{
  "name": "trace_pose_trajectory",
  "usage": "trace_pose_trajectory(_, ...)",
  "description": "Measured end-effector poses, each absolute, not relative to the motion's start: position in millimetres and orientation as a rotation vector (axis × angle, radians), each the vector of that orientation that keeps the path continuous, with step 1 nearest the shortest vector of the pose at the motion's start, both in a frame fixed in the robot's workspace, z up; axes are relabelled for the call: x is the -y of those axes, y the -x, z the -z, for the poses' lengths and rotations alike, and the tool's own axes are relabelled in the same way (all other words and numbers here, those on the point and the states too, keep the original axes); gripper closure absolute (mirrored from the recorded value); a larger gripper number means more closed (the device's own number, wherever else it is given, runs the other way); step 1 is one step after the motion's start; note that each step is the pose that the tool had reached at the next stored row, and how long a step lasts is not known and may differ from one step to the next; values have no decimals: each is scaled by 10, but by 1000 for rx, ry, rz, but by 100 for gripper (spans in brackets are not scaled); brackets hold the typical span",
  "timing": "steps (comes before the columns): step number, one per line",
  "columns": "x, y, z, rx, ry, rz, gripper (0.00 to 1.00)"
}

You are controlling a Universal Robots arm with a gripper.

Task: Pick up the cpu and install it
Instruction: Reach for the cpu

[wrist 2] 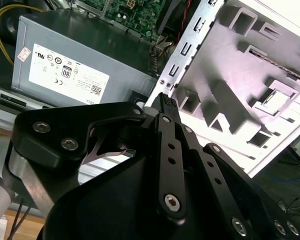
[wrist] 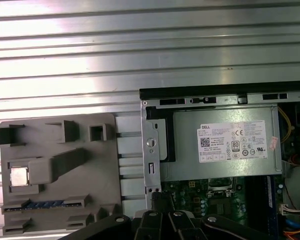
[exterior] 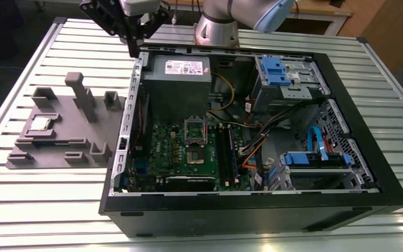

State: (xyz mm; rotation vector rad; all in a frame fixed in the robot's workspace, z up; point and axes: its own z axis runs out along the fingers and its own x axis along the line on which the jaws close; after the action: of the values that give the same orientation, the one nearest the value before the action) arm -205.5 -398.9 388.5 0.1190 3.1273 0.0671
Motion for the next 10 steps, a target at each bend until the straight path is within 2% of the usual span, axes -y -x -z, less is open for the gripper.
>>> trace_pose_trajectory(10, 3989, 2082, -3882, -3128, -119, -67, 90)
